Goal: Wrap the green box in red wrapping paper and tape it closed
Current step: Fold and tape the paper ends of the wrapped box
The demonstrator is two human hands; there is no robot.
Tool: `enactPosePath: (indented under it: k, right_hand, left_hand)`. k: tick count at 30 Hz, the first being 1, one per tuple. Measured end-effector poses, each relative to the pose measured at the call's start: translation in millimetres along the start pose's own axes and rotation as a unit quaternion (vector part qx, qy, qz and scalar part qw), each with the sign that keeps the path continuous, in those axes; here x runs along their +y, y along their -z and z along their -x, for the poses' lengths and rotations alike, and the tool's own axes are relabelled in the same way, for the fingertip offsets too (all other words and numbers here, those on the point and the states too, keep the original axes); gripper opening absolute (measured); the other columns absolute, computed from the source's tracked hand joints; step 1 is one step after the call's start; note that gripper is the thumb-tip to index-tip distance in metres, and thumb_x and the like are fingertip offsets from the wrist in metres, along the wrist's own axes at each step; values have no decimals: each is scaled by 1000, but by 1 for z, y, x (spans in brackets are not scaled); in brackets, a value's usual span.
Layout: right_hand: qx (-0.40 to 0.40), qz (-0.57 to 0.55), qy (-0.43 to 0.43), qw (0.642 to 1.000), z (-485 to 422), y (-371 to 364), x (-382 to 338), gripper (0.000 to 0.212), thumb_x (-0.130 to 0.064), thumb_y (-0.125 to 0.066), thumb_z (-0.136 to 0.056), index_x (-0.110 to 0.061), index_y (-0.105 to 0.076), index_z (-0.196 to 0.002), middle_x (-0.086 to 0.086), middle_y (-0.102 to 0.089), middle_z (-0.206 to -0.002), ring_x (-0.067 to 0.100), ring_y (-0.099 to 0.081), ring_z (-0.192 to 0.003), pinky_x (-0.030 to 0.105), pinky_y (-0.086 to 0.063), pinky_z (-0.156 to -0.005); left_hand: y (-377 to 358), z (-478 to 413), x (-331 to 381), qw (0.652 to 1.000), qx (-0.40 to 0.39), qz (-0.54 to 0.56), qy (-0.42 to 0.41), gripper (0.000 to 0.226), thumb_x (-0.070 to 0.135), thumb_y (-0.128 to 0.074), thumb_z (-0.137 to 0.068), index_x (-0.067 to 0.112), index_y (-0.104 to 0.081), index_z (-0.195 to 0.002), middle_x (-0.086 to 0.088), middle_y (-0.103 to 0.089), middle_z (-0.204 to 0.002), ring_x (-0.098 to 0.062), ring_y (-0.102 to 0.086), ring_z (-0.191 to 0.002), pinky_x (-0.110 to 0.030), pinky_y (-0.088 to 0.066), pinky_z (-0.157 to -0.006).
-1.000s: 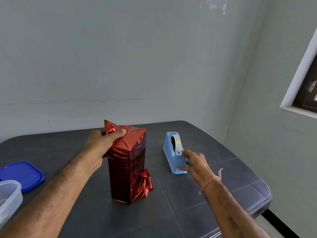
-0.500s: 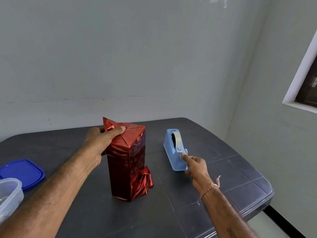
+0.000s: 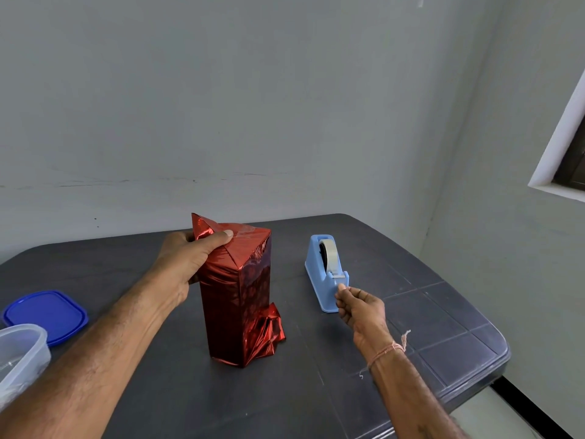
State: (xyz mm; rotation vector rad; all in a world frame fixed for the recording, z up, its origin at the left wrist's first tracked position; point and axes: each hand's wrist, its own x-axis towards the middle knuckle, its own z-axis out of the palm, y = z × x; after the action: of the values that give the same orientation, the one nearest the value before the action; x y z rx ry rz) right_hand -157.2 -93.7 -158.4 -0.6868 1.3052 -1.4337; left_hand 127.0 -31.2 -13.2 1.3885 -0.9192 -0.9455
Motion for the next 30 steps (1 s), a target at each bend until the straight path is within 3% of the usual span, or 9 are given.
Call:
enactPosePath:
  k: [4, 15, 21, 25, 30]
  right_hand:
    - [-4, -15, -17, 1000, -1, 3, 5, 23, -23, -81, -85, -3, -73, -93, 7, -69, -77, 13, -60, -63, 25, -55, -57]
    - [21, -20, -26, 999, -5, -1, 13, 23, -24, -79, -88, -3, -71, -95, 14, -68, -94, 20, -66, -75, 34, -61, -70]
    - [44, -20, -11, 999, -8, -5, 17, 20, -22, -81, -86, -5, -71, -85, 12, -70, -88, 21, -69, -78, 37, -62, -73]
    - [49, -23, -15, 998, -7, -4, 18, 19, -21, -81, -86, -5, -70, -84, 12, -71, -89, 22, -70, -82, 41, -62, -81]
    - [56, -14, -20, 998, -8, -4, 20, 22, -23, -84, -83, -4, -72, -87, 13, -73, -91, 24, -72, -87, 42, -63, -79]
  left_hand:
    - [-1, 0, 1, 1000, 0, 0, 1, 26, 28, -86, -80, 15, -71, -96, -4, -75, -87, -15, -68, -73, -27, -46, -58]
    - [0, -1, 0, 1000, 0, -1, 1, 27, 28, -86, -80, 14, -70, -97, -4, -74, -87, -16, -68, -75, -28, -46, -59]
    - [0, -2, -1, 1000, -3, 3, 4, 31, 28, -86, -80, 14, -70, -102, -5, -74, -90, -15, -68, -75, -27, -46, -58]
    - [-1, -1, -1, 1000, -4, 1, 2, 28, 28, -85, -80, 14, -70, -99, -5, -75, -89, -16, -69, -75, -28, -47, -59]
    - [0, 0, 1, 1000, -7, 4, 3, 26, 27, -85, -81, 14, -70, -97, -6, -75, -88, -17, -69, -76, -28, -48, -60]
